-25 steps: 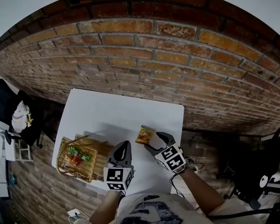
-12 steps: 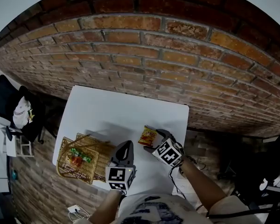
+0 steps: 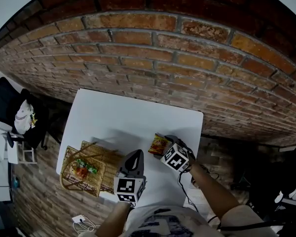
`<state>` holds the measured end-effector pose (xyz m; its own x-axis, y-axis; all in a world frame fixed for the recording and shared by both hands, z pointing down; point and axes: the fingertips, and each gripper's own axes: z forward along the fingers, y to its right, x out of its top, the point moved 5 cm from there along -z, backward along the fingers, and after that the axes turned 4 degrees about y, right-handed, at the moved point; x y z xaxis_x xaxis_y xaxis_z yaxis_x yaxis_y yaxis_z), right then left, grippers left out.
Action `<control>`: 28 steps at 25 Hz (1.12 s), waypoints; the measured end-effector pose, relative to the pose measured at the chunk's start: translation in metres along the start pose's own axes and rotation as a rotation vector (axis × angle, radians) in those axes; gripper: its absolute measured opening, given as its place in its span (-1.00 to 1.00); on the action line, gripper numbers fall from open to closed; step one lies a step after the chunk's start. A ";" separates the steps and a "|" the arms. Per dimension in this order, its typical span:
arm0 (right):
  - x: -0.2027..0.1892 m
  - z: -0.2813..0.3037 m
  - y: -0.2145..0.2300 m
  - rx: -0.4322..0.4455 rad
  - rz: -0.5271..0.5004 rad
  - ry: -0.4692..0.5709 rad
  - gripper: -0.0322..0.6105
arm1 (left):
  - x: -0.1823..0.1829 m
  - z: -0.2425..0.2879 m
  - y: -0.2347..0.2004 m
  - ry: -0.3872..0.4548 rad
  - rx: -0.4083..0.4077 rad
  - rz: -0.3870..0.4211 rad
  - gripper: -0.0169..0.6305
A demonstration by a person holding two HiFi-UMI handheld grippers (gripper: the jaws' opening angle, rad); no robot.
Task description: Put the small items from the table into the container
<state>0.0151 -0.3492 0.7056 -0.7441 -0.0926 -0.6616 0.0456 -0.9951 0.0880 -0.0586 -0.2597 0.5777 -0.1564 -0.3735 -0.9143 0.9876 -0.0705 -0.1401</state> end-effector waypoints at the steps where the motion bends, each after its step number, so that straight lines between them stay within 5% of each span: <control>1: -0.001 0.003 0.001 0.002 -0.001 -0.008 0.35 | -0.001 0.000 0.000 -0.006 -0.003 -0.002 -0.80; 22: -0.015 0.029 0.002 -0.008 -0.052 -0.110 0.33 | -0.005 -0.001 -0.006 -0.012 -0.002 -0.013 -0.80; 28: -0.017 0.021 -0.001 -0.036 0.001 -0.102 0.08 | -0.003 -0.011 -0.005 -0.006 -0.004 -0.008 -0.80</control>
<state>0.0131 -0.3457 0.7324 -0.8077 -0.0910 -0.5825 0.0683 -0.9958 0.0608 -0.0630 -0.2484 0.5767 -0.1643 -0.3788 -0.9108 0.9864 -0.0695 -0.1491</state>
